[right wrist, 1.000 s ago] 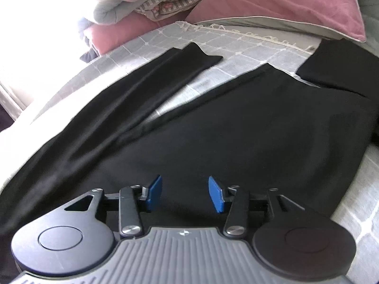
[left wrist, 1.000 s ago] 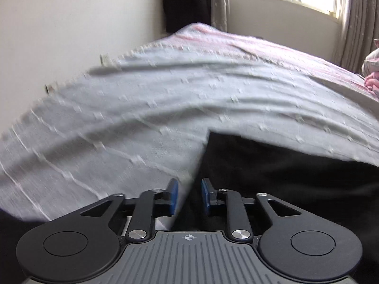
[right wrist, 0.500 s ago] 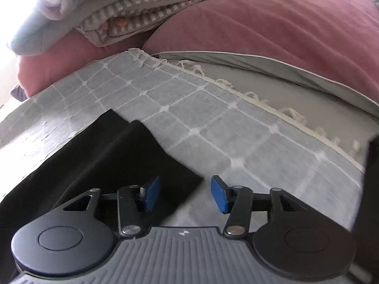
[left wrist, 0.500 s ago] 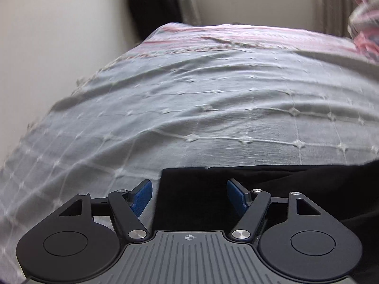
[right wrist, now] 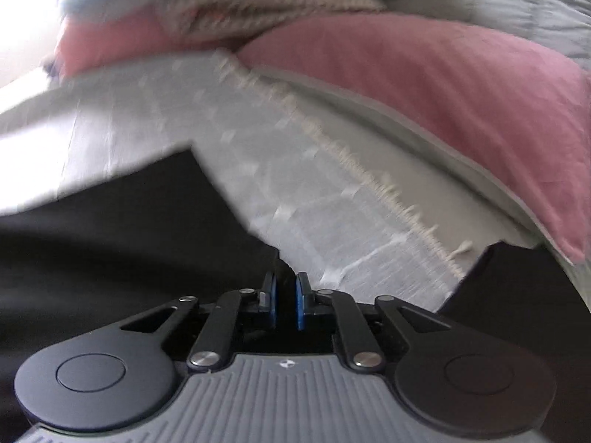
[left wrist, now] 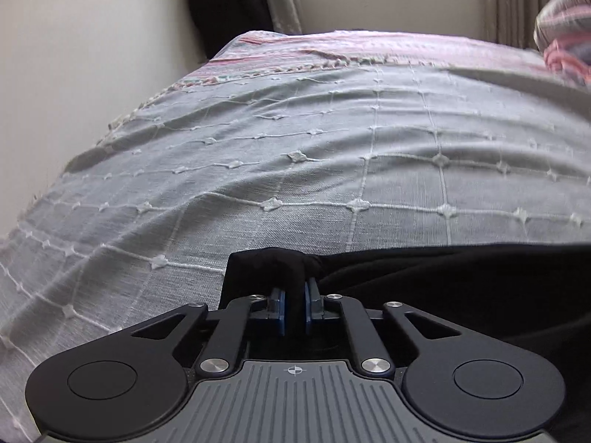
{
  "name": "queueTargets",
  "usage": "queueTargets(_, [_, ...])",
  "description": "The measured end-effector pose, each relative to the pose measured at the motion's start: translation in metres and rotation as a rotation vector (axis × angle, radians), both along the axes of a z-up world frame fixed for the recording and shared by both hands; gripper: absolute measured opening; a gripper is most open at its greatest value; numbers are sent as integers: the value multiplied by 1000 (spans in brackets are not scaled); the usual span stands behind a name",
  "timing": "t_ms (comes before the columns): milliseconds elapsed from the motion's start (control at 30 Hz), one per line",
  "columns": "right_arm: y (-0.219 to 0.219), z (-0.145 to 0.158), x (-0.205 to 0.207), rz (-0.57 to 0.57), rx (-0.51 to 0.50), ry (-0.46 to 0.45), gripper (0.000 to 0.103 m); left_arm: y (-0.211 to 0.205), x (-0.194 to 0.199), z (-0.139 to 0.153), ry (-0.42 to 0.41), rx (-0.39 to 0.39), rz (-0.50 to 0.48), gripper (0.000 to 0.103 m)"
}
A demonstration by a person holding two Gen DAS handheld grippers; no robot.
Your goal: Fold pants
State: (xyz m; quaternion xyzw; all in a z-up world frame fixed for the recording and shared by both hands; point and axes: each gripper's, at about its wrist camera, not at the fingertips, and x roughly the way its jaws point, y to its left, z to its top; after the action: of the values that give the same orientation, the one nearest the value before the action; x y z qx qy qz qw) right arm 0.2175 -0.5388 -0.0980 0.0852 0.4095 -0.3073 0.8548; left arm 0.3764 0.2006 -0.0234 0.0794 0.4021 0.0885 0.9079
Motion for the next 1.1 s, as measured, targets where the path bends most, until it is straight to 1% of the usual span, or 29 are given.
queueTargets(33, [-2,-3,5,23,-5,23,29,1,0,2,3,0,3,19])
queueTargets(67, [-4,-1,9,19,-22,20,39,3,1,4,7,-5,0,24])
queueTargets(100, [-7,8,13,11,-41,-24,53,5,1,6,9,-3,-9,28])
queueTargets(133, [-8,16,17,13,-48,-66,62,6,2,8,8,3,-19,31])
queueTargets(167, [-7,24,23,28,-46,-101,76,8,3,9,9,7,-28,36])
queueTargets(200, [-8,31,36,58,-40,-125,78,9,4,9,14,6,-40,44])
queueTargets(233, [-8,33,47,84,-33,-131,78,10,5,6,26,2,-54,50])
queueTargets(267, [-9,33,60,101,-22,-129,78,9,6,4,31,-1,-66,61])
queueTargets(300, [-11,30,77,111,-1,-125,78,8,6,2,23,-1,-69,64])
queueTargets(367, [-11,23,103,104,57,-132,78,8,6,-1,10,-29,-59,64])
queueTargets(433, [-13,14,124,79,122,-163,78,9,8,-2,9,-42,-54,63])
queueTargets(467, [-13,10,127,73,133,-175,78,9,9,-2,13,-40,-64,59])
queueTargets(500, [-11,5,136,64,132,-176,78,8,10,-2,15,-32,-75,42])
queueTargets(533, [-11,-1,143,43,130,-165,77,8,10,-2,18,-29,-73,30])
queueTargets(567, [-11,-10,149,26,135,-143,66,9,10,-3,25,-44,-64,18])
queueTargets(600, [-8,-16,152,19,107,-119,50,9,9,-3,22,-50,-65,11])
queueTargets(633, [-1,-17,151,33,50,-108,37,7,7,-3,19,-35,-81,10])
queueTargets(667, [4,-18,151,57,23,-94,26,4,5,-3,13,-15,-99,7])
queueTargets(700, [6,-16,151,60,24,-89,23,3,3,-3,5,-8,-103,5])
queueTargets(767, [12,-7,146,72,7,-66,22,6,0,1,-12,-34,-80,4])
queueTargets(800, [15,2,140,74,-14,-71,22,7,-1,4,-22,-41,-63,4])
queueTargets(933, [10,45,120,89,-29,-132,22,4,-9,20,-62,-30,-34,4])
queueTargets(1000, [13,69,115,91,-56,-149,22,6,-16,34,-97,-50,-8,4])
queueTargets(1067, [17,100,110,93,-77,-204,22,10,-28,55,-151,-87,24,4])
queueTargets(1100, [20,118,106,101,-90,-248,22,13,-38,68,-185,-107,32,4])
